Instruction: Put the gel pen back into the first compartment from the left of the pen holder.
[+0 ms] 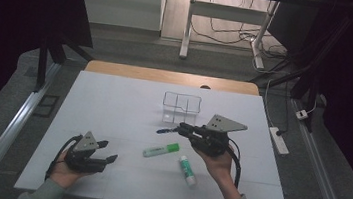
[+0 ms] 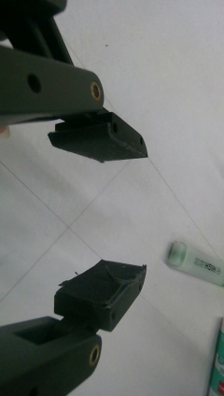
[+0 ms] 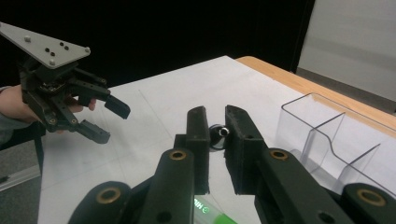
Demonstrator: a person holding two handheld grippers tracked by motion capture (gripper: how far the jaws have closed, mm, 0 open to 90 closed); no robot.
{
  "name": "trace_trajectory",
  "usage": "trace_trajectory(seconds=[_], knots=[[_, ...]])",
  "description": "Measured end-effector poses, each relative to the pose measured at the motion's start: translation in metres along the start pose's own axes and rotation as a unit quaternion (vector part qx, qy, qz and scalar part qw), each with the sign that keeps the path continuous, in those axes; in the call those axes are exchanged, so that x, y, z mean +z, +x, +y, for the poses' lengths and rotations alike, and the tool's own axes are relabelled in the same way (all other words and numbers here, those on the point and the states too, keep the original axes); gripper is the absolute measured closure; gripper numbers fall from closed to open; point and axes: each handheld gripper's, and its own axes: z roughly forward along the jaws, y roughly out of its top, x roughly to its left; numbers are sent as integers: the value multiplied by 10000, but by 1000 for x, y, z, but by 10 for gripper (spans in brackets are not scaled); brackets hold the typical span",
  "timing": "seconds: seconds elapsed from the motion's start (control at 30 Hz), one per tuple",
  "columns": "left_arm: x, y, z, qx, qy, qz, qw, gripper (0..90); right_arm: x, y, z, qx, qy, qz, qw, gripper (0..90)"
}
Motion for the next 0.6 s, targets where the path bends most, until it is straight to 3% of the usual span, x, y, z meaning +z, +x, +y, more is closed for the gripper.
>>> trace_trajectory(seconds=[0.6], knots=[[2,5,-2,-23,15,-22,10000,368,-1,-6,9,0,-131,-107,9999,797]])
